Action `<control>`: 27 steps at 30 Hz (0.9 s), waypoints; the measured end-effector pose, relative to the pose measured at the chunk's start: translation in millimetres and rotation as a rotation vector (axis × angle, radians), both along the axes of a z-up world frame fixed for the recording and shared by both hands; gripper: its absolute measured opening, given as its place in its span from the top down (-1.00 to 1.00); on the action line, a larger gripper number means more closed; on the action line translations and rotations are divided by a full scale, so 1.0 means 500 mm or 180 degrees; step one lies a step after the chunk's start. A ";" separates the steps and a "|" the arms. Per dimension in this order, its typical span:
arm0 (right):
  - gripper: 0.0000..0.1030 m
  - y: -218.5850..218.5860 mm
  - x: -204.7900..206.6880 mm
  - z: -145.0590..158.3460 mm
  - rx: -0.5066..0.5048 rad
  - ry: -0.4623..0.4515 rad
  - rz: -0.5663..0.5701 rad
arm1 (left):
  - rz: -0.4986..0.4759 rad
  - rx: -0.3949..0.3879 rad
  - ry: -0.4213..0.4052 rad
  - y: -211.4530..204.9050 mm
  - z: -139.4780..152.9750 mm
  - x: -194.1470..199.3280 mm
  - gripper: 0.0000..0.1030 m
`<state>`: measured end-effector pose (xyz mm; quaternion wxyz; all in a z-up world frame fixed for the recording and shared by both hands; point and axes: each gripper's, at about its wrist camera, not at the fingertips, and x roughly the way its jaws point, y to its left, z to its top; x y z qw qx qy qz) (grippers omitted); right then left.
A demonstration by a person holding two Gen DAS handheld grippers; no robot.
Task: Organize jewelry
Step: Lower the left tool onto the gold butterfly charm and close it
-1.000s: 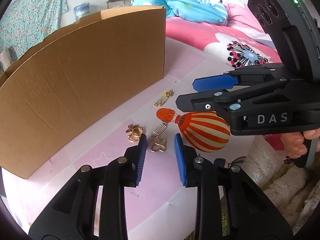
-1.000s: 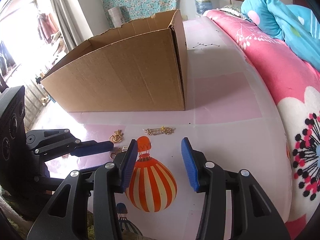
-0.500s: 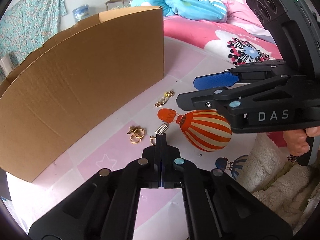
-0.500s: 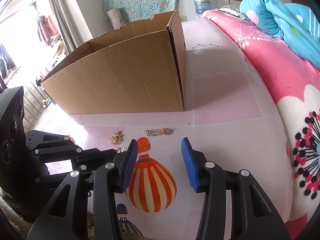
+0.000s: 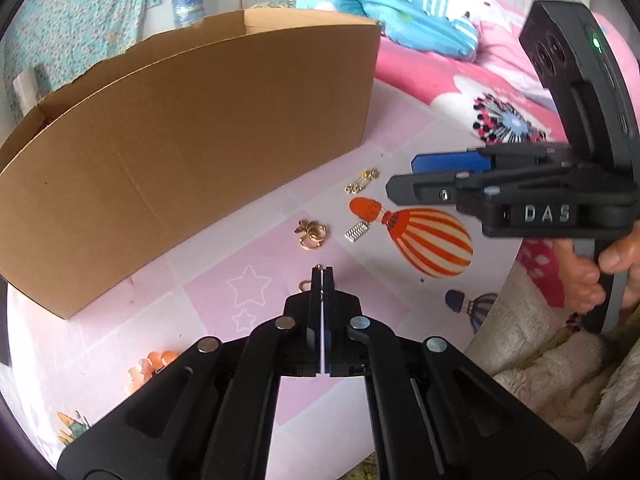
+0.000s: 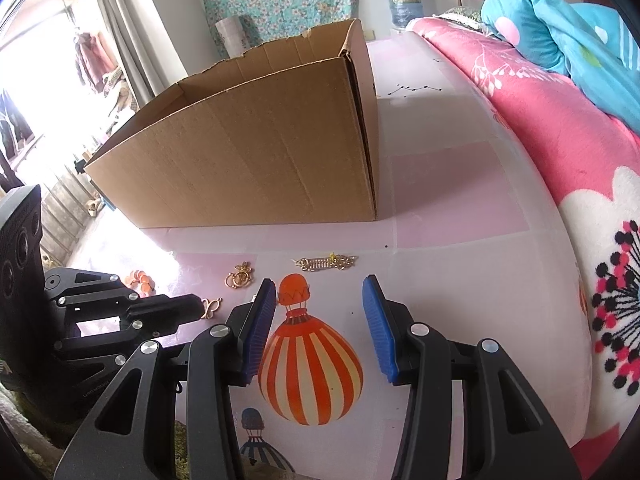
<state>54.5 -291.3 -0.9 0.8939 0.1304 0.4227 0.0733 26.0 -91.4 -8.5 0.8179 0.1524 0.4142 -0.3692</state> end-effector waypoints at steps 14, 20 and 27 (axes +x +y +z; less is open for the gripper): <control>0.13 -0.003 0.002 -0.005 0.0023 0.0009 0.0016 | 0.0049 0.0162 -0.0089 -0.010 -0.005 0.001 0.71; 0.13 0.000 0.003 -0.006 0.0032 0.0007 0.0035 | 0.0042 0.0251 -0.0140 -0.015 -0.007 -0.001 0.66; 0.13 0.005 0.007 -0.008 0.0033 0.0013 0.0064 | 0.0074 0.0244 -0.0118 -0.010 -0.009 0.005 0.54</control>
